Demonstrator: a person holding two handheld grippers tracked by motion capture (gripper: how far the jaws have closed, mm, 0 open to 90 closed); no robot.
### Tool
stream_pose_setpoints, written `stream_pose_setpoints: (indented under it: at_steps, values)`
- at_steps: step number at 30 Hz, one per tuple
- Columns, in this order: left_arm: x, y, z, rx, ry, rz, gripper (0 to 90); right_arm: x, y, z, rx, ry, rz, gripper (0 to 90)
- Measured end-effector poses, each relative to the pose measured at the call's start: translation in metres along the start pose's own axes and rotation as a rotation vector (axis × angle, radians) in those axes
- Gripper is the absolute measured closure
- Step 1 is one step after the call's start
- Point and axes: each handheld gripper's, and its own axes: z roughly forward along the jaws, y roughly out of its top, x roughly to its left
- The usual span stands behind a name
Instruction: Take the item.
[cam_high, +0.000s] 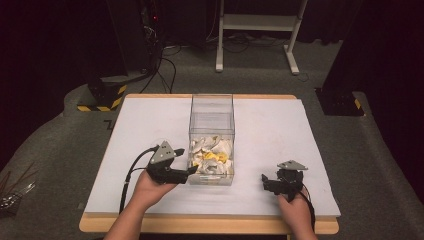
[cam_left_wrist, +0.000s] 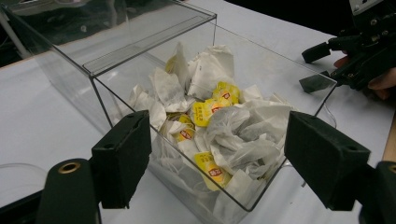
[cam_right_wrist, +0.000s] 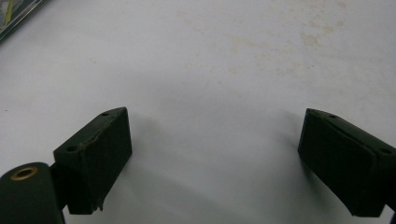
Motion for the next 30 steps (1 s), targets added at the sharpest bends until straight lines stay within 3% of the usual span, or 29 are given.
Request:
stream_pose_setpoints:
  at_steps: [21,30]
  values:
    - [-0.002,0.014,0.032,0.084,-0.029,0.047,26.2,0.000,0.000,0.000,-0.001,0.000,0.000,9.7]
    - [0.002,0.014,0.044,0.125,-0.035,0.039,29.9,0.000,0.000,0.000,-0.001,0.001,0.000,9.7]
